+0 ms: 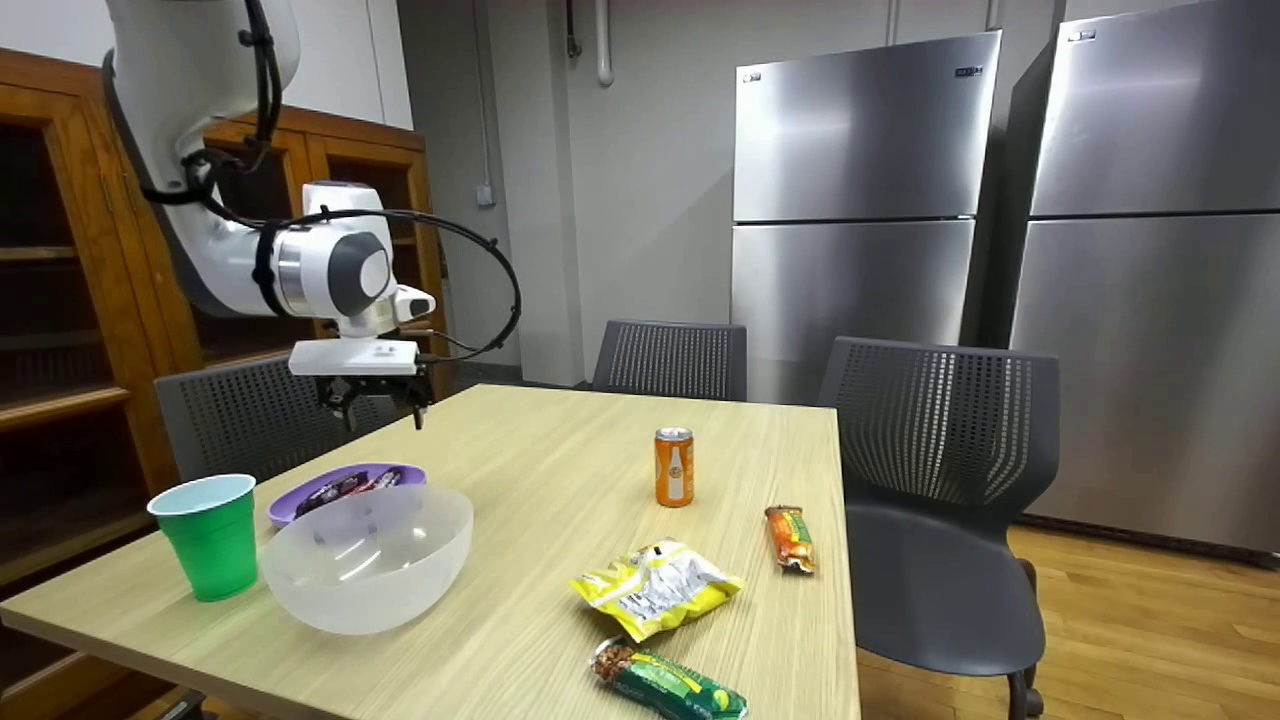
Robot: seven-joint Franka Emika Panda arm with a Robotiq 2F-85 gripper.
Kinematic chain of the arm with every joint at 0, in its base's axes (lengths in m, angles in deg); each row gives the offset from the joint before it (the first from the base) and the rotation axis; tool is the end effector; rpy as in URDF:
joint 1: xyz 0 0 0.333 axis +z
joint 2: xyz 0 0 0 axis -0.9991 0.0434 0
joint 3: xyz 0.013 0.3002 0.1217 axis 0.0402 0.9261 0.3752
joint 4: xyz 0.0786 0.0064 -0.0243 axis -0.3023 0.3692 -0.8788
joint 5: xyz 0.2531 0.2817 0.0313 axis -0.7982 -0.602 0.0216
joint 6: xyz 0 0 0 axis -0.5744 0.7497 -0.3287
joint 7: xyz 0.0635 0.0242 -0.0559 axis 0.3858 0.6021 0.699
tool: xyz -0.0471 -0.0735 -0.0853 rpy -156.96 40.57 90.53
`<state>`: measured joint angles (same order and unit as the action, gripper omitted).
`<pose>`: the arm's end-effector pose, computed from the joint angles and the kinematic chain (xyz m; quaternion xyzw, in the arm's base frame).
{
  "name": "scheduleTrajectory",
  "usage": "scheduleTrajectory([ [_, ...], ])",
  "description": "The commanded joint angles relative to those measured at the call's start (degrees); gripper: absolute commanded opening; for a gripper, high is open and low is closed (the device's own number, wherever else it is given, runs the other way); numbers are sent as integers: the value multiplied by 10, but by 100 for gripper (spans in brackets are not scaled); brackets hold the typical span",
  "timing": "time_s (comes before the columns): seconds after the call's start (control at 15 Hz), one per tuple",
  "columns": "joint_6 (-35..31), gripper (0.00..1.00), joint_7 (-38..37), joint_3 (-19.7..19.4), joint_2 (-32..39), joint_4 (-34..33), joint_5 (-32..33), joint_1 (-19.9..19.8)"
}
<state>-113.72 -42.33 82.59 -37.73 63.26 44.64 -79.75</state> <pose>0.5861 0.1983 0.2113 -0.9600 -0.2427 -0.1309 0.0488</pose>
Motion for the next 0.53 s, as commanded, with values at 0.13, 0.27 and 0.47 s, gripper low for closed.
scheduleTrajectory([
  [0.13, 46, 100, -6, -3, -48, 19, -19, -34],
  [0.27, 55, 100, -26, -20, -55, 19, -25, -36],
  [0.47, 64, 100, -71, -60, -66, 26, -16, -29],
])
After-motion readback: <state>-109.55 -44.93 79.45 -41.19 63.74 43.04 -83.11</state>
